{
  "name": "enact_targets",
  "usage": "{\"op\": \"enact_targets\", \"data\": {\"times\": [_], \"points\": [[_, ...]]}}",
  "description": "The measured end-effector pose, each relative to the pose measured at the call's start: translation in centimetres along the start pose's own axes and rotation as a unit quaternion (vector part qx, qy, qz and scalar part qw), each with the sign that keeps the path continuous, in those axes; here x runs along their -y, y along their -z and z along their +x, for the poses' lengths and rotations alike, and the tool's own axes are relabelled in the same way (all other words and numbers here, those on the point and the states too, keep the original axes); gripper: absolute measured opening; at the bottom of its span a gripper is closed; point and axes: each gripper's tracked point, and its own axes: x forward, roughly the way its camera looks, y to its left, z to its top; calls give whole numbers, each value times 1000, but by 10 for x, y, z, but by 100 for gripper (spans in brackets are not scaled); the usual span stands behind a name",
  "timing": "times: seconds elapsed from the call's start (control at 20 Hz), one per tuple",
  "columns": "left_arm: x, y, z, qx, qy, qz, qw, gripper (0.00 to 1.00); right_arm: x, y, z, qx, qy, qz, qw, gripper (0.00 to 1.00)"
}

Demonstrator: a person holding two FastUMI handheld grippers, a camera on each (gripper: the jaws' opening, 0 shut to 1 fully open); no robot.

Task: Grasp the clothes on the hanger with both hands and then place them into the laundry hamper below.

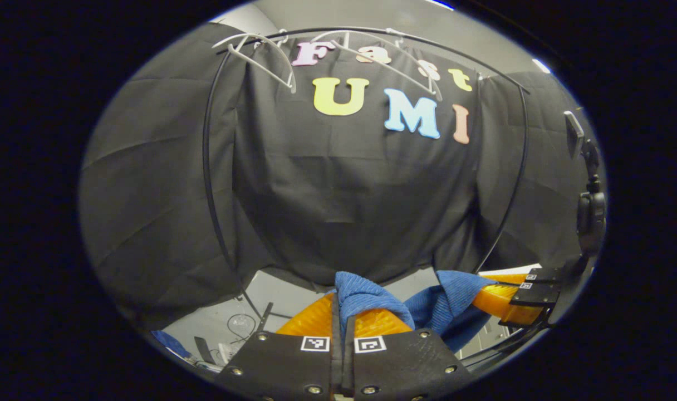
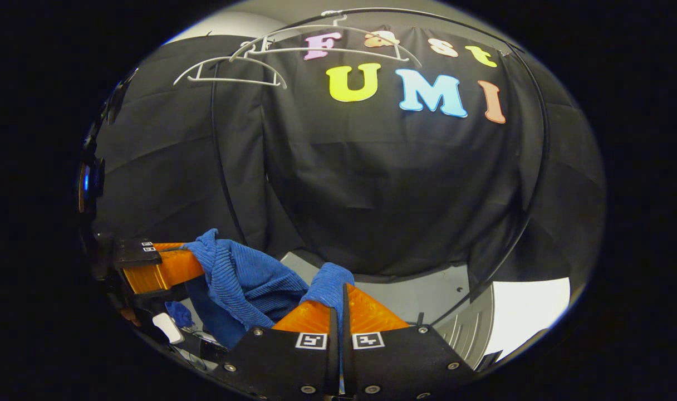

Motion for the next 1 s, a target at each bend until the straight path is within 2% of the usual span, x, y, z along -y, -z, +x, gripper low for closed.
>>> {"op": "enact_targets", "data": {"times": [0.1, 0.15, 0.2, 0.35, 0.4, 0.5, 0.6, 0.65, 0.7, 0.75, 0.8, 0.85, 1.0], "points": [[-1, 22, 4, -23, -2, 9, 1000, 1, -1, 19, 4, -21, 4, -9, 1000, 2], [-2, 32, 6, -35, -3, 13, 999, 6, -1, 28, 6, -32, 5, -15, 999, 2], [-3, 43, 12, -47, -5, 14, 999, 1, -6, 42, 5, -45, 4, -20, 999, 2], [-4, 68, 19, -85, -2, 9, 996, 1, -5, 67, 8, -77, 10, -26, 997, 8], [-4, 76, 17, -92, -1, 7, 996, 7, -8, 76, 6, -91, 6, -22, 996, 10], [-11, 84, 14, -104, -11, 9, 994, 7, -9, 84, 6, -102, 3, -15, 995, 22], [-16, 88, 11, -110, -19, 9, 994, 14, -9, 86, 4, -107, 6, -13, 994, 41], [-14, 88, 9, -113, -17, 7, 993, 33, -11, 83, 6, -100, 3, -8, 995, 55], [-13, 85, 6, -107, -18, 5, 994, 52, -14, 81, 4, -97, 1, -7, 995, 63], [-14, 80, 7, -96, -20, 7, 995, 70, -14, 78, 4, -93, 3, -11, 996, 77], [-17, 75, 1, -86, -24, 13, 996, 89, -15, 75, 2, -89, 4, -16, 996, 83], [-19, 69, -3, -78, -26, 20, 996, 90, -16, 72, 2, -86, 6, -21, 996, 90], [-22, 45, -12, -52, -32, 41, 997, 90, -17, 60, -3, -68, 13, -24, 997, 94]]}}
